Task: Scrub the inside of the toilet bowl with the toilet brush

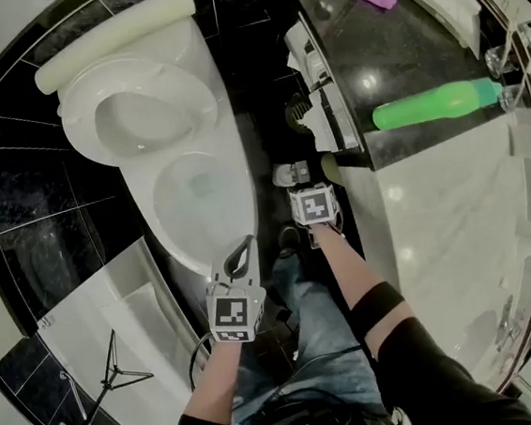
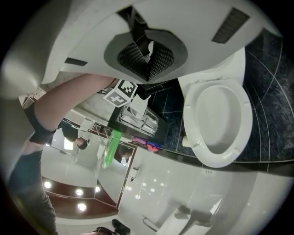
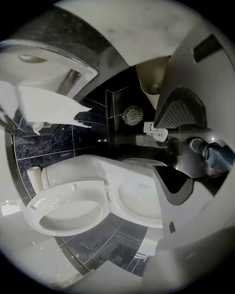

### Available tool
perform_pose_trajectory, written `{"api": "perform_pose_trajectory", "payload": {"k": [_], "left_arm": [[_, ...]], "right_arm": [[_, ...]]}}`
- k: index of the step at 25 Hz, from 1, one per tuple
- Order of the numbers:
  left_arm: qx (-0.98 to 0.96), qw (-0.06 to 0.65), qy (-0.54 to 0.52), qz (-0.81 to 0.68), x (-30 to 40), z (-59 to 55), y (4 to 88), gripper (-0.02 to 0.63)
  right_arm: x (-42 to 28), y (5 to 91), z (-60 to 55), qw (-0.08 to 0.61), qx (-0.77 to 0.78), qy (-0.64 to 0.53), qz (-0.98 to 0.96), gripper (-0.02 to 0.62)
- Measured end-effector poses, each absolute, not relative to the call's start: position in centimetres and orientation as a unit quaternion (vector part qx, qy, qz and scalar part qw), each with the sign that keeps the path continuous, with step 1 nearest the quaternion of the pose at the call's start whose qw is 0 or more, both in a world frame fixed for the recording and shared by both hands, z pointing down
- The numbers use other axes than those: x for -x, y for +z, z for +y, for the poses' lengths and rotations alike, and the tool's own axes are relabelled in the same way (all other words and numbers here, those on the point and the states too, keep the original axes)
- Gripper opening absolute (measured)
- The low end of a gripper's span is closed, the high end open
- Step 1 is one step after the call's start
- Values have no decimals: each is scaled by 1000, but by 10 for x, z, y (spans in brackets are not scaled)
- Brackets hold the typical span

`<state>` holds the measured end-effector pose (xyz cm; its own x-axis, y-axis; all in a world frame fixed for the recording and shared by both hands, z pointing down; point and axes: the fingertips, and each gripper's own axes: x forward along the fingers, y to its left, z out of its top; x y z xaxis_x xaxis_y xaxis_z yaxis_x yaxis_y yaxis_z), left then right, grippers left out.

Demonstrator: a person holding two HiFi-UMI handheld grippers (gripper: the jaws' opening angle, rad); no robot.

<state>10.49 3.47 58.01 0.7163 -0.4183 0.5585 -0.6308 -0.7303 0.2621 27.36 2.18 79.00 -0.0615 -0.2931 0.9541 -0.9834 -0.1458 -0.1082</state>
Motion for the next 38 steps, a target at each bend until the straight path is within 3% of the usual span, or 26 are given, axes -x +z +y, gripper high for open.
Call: {"api": "perform_pose_trajectory", "payload": {"k": [9,16,28,30,32,38], "left_arm": [[-905,231,241,-265,-144,27,647,-6],[-898,250,235,-274,-160,20,670,-6],[-891,273,232,-280,-165,28,694,-6],[-889,275,232,-283,-162,26,699,-6],[-892,268,236,-278,-159,27,704,-6],[-888,273,238,-283,-155,27,707,-6]], "right_arm": [[-308,880,13,370,-597,486,-521,293],[-303,922,30,353,-553,577,-487,295],[-313,970,10,392,-542,542,-508,284],[-313,975,7,390,-544,541,-510,260],[-315,977,10,392,-545,545,-503,194],[-319,977,13,403,-547,530,-507,193]]}}
